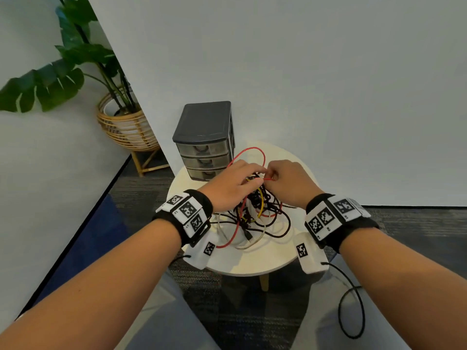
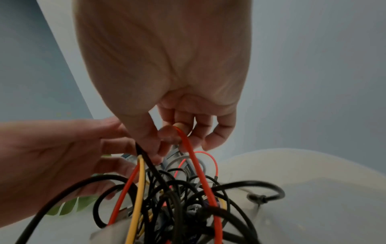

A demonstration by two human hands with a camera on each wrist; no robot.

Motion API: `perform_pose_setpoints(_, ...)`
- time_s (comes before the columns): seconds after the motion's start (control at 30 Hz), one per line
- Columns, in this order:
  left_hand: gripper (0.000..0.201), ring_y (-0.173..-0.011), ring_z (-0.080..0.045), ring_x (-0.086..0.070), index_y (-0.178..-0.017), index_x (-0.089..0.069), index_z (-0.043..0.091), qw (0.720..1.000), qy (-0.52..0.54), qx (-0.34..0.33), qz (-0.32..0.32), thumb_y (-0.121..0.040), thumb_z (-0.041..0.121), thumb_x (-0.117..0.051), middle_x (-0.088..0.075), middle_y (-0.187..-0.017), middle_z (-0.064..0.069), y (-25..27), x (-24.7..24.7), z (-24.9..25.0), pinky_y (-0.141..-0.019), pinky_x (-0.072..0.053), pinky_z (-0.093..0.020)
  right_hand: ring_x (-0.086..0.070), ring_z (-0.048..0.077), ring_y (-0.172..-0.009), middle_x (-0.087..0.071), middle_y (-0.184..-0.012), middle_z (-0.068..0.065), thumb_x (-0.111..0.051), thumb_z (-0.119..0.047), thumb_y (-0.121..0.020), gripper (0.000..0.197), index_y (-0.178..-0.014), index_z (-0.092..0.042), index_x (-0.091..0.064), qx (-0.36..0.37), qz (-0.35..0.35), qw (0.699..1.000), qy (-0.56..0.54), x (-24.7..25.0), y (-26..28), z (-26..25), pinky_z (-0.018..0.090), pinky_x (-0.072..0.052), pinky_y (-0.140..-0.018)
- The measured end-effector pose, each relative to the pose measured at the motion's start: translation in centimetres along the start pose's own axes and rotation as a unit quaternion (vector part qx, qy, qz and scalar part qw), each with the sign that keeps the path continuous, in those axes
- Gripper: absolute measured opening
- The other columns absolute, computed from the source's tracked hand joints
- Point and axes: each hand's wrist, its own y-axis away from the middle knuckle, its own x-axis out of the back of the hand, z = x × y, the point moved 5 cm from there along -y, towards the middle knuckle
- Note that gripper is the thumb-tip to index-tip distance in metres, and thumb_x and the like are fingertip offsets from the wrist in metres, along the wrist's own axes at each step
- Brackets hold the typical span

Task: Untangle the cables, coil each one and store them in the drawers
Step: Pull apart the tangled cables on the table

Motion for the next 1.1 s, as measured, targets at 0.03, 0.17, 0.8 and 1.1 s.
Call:
perform_pose_setpoints(0.03, 0.036, -0.117, -0.014, -0.053, -0.140, -0.056, 0.024, 1.000, 0.008, 0.003, 0.004, -0.109, 0.034, -0.042, -0.057, -0.129, -0.001, 0.0, 0.1, 0.3, -0.104, -0.042, -0.035, -0.056, 0.020, -0.076, -0.060, -0.079, -0.002, -0.065, -0.024, -0.090, 0.012, -0.082, -0.015, -0.066, 0.010, -0.005, 1.000, 0.010, 0.1, -0.1, -0.2, 0.028, -0.038, -0.061)
perform_pose_setpoints(0.17, 0.039, -0.112, -0.020, -0.061, -0.125, -0.068, 0.017, 0.997, 0.064, 0.037, -0.001, -0.111, 0.034, -0.036, -0.068, -0.119, -0.004, 0.1, 0.5, 0.0, -0.102, -0.046, -0.044, -0.059, 0.023, -0.067, -0.064, -0.070, 0.006, -0.067, -0.036, -0.094, 0.035, -0.068, -0.013, -0.065, 0.012, -0.009, 1.000, -0.014, 0.4, -0.2, -0.1, 0.034, -0.045, -0.064)
perform_pose_setpoints(0.8, 0.028, -0.095, -0.009, -0.072, -0.123, -0.068, 0.015, 0.980, 0.146, 0.134, -0.018, -0.096, 0.017, -0.070, -0.077, -0.102, 0.001, 0.3, 0.2, -0.5, -0.077, -0.049, -0.011, -0.068, 0.022, -0.105, -0.065, -0.110, 0.006, -0.039, -0.010, -0.104, 0.020, -0.097, -0.011, -0.058, -0.223, 0.196, 0.727, -0.618, -0.8, -0.6, 2.5, 0.032, -0.052, -0.080)
perform_pose_setpoints(1.1, 0.023, -0.101, -0.013, -0.066, -0.112, -0.078, 0.016, 0.986, 0.052, 0.160, -0.011, -0.098, 0.029, -0.065, -0.074, -0.114, 0.003, -0.8, -1.7, -0.3, -0.092, -0.053, -0.030, -0.048, 0.012, -0.063, -0.057, -0.100, 0.016, -0.042, -0.010, -0.104, 0.011, -0.104, -0.007, -0.053, -0.288, 0.228, 0.720, -0.589, -2.1, -0.3, 2.9, 0.026, -0.040, -0.058)
